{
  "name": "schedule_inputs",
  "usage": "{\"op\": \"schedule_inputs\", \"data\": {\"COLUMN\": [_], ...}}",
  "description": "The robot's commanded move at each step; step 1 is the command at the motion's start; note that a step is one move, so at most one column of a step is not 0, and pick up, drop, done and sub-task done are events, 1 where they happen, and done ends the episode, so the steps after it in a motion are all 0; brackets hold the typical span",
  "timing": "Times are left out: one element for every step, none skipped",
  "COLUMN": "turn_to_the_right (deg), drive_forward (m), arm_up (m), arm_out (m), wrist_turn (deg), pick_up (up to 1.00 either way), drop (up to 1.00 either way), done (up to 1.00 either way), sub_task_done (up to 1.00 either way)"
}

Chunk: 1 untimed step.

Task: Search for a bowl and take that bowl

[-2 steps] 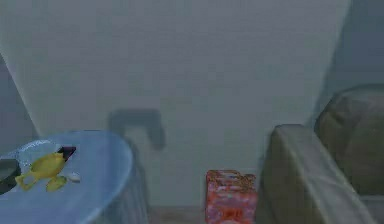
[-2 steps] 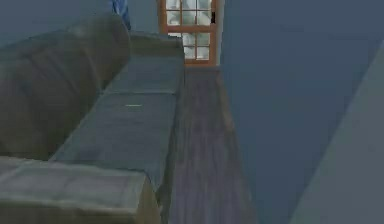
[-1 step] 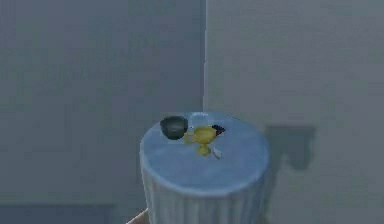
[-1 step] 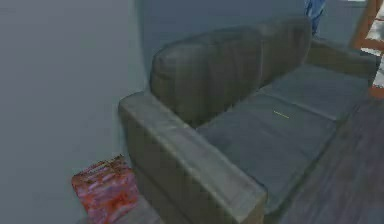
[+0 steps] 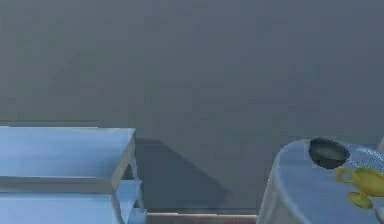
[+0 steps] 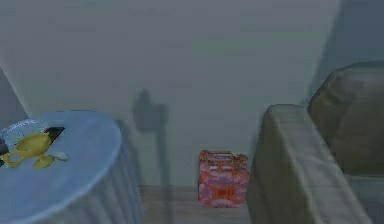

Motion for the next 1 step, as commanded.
{"op": "schedule_inputs", "data": {"turn_to_the_right": [-45.0], "drive_forward": [0.00], "arm_up": [0.00], "arm_out": [0.00], "wrist_turn": [0.0], "pick_up": [0.00], "drop": [0.00], "done": [0.00], "sub_task_done": [0.00]}}
